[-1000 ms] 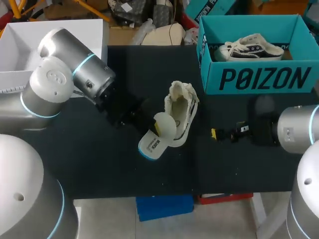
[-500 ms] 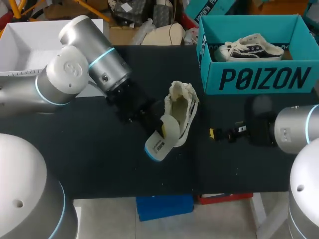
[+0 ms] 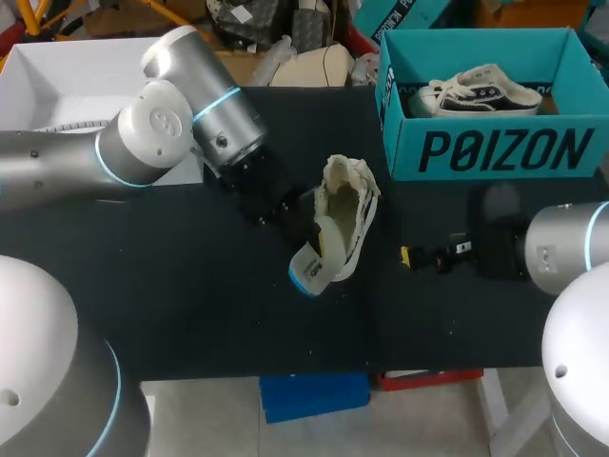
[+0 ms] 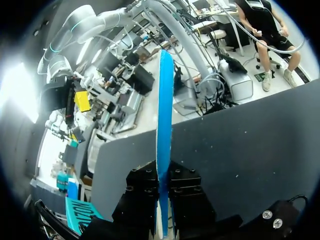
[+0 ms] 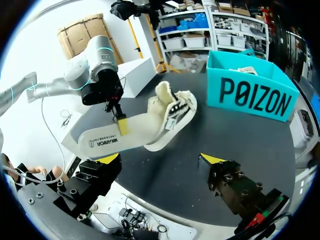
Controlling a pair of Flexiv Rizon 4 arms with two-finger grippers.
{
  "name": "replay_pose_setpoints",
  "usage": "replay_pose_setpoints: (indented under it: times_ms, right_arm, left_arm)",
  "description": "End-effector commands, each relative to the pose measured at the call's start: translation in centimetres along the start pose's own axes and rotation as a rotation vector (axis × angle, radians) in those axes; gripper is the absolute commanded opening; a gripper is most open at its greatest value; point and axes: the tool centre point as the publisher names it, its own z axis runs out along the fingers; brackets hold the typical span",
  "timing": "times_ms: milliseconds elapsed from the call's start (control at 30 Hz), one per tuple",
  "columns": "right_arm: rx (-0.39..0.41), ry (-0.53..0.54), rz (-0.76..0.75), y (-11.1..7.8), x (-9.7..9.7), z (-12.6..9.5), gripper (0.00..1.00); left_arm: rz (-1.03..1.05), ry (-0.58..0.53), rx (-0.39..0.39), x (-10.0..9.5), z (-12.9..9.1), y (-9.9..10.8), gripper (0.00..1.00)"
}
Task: Take the shoe out of the shoebox, open the shoe tongue, remove and reinsert the insole, then place the shoe into the shoebox
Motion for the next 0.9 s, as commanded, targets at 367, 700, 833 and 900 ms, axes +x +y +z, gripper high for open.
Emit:
replay_pose_setpoints:
  times_ms: [367, 700, 833, 900]
  right_arm:
    - [0.005, 0.011, 0.001, 0.0, -0.3, -0.3, 1.0]
    - [0.005, 0.011, 0.001, 0.0, -0.3, -0.3, 1.0]
    - [0.005, 0.011, 0.001, 0.0, -0.3, -0.3, 1.0]
    - [0.005, 0.011, 0.001, 0.0, -0.3, -0.3, 1.0]
  left_arm:
    - [0.019, -0.089, -0.038, -0.7, 1.0, 5.5, 0.0]
    - [0.011, -0.115, -0.086, -1.2, 0.9, 8.9, 0.0]
    - [0.005, -0.126, -0.099, -1.9, 0.8, 10.1, 0.0]
    - [0.007, -0.125, -0.111, -2.2, 0.8, 10.3, 0.0]
